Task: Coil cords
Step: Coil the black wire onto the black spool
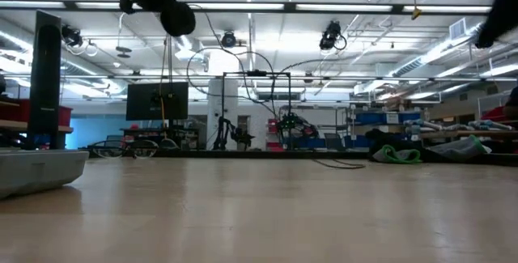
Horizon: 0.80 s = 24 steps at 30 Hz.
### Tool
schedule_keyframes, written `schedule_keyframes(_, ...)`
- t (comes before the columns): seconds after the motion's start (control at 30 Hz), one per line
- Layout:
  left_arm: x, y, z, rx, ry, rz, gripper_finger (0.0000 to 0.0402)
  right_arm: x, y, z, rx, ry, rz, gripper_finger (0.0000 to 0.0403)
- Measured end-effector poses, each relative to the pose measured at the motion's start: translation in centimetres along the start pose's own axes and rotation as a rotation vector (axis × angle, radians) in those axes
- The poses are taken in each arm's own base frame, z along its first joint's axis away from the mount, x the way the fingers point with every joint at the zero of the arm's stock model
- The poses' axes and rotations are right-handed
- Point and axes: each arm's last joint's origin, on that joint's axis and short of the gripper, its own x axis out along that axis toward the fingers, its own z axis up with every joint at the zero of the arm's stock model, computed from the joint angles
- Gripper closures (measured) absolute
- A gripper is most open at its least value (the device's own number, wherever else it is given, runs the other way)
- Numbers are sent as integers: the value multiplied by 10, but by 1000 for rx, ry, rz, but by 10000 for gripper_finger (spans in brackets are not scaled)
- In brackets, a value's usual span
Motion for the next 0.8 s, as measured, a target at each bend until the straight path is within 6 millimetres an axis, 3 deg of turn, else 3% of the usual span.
schedule_keyframes(0.2,-6,8,20,37,-20,55,401,13,-5,-73,252,31,93,403)
schedule_keyframes(0.33,-12,15,37,62,-48,116,401,6,-7,-103,269,147,71,403)
schedule_keyframes(0.57,-21,27,59,69,-77,221,401,-8,-3,-105,233,191,58,403)
schedule_keyframes(0.8,-23,28,58,51,-59,219,401,1,3,-93,260,62,83,399)
